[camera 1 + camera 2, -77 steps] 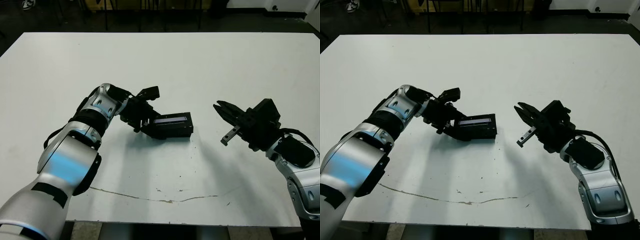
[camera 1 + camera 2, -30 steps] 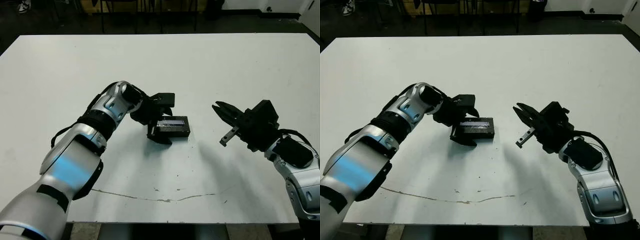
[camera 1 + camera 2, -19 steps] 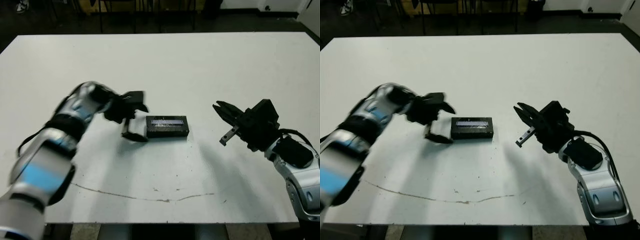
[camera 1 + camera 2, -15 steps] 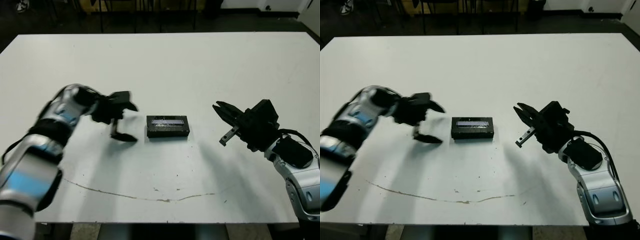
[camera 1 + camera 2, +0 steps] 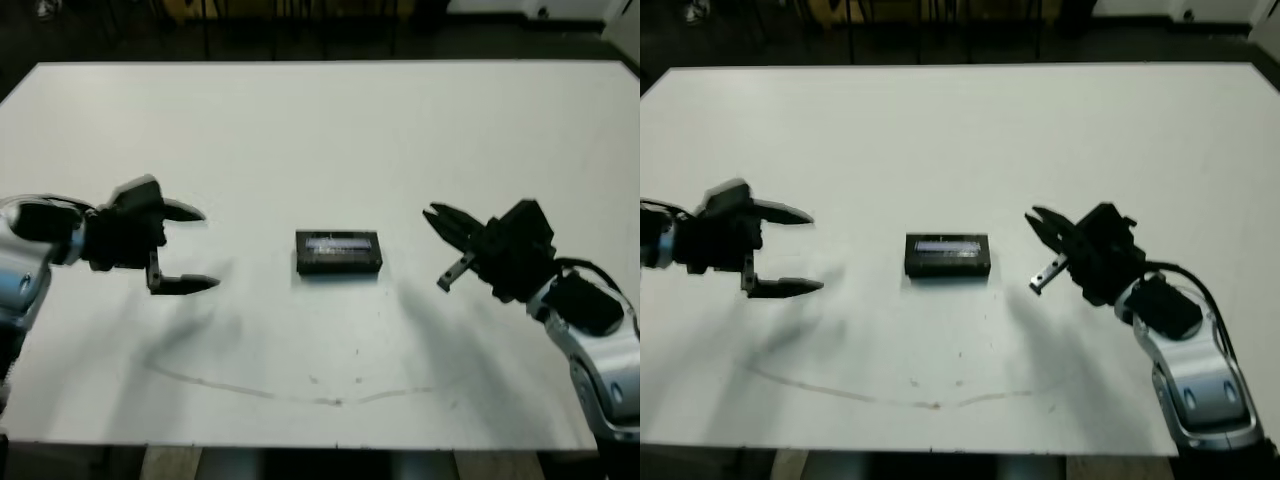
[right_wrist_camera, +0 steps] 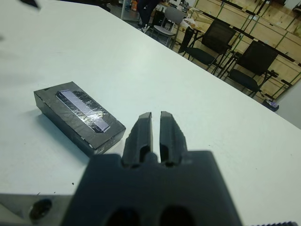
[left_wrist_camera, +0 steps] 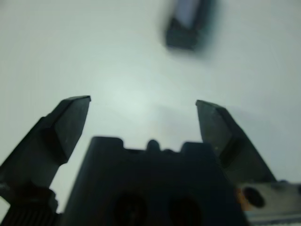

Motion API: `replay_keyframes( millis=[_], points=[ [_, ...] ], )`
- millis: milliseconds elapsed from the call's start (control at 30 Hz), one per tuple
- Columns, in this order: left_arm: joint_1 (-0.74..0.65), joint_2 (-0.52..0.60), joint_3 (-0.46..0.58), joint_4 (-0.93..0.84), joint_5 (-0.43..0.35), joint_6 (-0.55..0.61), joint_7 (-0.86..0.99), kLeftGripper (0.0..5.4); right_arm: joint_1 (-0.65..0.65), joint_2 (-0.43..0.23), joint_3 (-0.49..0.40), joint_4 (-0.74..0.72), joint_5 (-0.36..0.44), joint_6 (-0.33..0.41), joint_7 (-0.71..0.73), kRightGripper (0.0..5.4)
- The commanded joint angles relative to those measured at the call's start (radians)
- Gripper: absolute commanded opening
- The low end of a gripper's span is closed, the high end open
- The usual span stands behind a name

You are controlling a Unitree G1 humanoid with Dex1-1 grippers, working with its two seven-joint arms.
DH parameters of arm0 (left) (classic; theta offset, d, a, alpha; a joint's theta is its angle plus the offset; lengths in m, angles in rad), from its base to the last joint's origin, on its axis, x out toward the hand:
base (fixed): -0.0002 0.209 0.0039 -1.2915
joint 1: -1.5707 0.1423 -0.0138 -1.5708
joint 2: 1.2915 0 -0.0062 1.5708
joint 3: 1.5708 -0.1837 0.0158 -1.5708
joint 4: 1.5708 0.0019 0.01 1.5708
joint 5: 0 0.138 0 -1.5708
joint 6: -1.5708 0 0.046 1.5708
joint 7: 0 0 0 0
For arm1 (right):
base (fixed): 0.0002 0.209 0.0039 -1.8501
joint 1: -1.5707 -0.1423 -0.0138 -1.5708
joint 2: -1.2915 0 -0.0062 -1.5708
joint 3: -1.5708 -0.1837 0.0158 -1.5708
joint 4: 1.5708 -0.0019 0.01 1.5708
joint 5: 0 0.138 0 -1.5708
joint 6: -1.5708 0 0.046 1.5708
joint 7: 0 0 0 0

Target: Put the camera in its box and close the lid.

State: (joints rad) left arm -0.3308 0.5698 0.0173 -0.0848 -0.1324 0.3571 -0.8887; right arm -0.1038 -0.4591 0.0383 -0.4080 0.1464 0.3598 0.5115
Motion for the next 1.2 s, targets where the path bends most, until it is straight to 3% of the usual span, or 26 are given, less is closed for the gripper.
replay_keyframes(
  millis=[33, 300, 567, 833, 1200],
  points=[
    [0.073, -0.228, 0.018, -0.140, 0.011, 0.033, 0.310, 4.60, -0.001, 0.007, 0.002, 0.041, -0.003, -0.011, -0.003, 0.00],
    [0.038, -0.427, -0.180, -0.221, 0.052, 0.155, 0.526, 3.06, -0.002, 0.016, -0.008, 0.038, -0.007, 0.002, -0.039, 0.00],
    [-0.030, -0.513, -0.304, -0.038, 0.110, 0.252, 0.597, 1.53, 0.012, 0.020, -0.011, 0.022, -0.007, 0.011, -0.056, 0.00],
    [0.000, -0.504, -0.409, 0.065, 0.174, 0.277, 0.579, 0.02, 0.014, 0.015, -0.007, 0.012, -0.020, 0.017, -0.063, 0.00],
    [0.057, -0.505, -0.472, 0.276, 0.220, 0.232, 0.566, 0.02, 0.014, 0.017, -0.005, 0.001, -0.016, 0.037, -0.053, 0.00]
  ],
)
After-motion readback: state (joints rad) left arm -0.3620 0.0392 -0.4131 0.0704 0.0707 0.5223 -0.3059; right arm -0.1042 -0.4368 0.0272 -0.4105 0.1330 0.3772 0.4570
